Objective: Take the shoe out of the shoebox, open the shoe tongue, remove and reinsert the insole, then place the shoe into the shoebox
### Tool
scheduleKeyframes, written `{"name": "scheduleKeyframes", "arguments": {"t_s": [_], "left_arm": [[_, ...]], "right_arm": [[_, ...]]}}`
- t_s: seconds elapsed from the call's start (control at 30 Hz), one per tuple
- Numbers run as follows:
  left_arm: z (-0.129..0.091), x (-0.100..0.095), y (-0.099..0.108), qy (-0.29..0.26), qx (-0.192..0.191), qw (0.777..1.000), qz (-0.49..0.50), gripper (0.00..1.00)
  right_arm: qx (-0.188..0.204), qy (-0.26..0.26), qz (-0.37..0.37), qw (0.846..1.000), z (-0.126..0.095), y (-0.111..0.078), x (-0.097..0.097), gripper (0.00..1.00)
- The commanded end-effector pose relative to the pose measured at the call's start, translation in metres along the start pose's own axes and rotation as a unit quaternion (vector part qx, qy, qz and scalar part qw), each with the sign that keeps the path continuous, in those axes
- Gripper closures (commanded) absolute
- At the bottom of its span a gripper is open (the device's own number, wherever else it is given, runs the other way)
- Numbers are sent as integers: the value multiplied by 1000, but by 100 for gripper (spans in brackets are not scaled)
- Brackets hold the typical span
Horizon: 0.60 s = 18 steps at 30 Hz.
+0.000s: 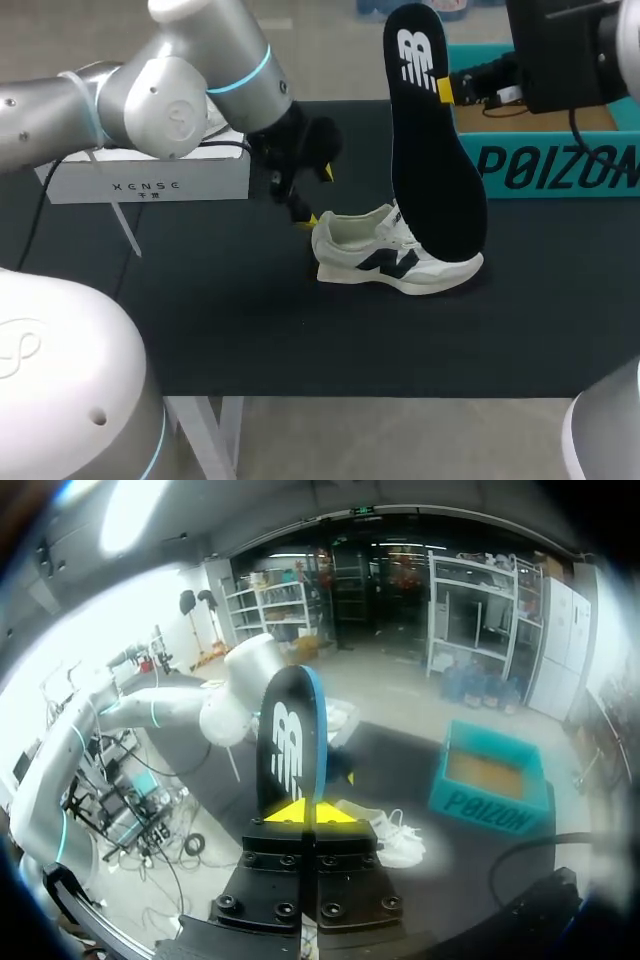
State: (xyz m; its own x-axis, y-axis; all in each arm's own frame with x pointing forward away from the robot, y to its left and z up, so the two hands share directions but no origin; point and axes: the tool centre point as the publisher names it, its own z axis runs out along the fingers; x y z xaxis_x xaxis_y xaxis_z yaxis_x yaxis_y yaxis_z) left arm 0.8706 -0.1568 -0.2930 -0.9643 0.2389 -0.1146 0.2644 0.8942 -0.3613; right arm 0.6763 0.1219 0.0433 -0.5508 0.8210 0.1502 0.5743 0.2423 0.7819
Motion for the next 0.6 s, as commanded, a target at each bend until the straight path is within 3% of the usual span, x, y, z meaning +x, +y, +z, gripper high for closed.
{"name": "scheduleKeyframes", "arguments": {"t_s": [0.03, 0.3, 0.6], "left_arm": [[20, -19, -19, 16, -18, 1000, 3, 0], [56, -31, -37, 31, -10, 999, 3, 0], [96, -37, -25, 46, -40, 998, -11, 0]], "right_arm": [[2, 0, 1, 1000, 3, 3, 1, 100], [2, 0, 1, 1000, 3, 3, 1, 100], [2, 0, 1, 1000, 3, 3, 1, 100]]}}
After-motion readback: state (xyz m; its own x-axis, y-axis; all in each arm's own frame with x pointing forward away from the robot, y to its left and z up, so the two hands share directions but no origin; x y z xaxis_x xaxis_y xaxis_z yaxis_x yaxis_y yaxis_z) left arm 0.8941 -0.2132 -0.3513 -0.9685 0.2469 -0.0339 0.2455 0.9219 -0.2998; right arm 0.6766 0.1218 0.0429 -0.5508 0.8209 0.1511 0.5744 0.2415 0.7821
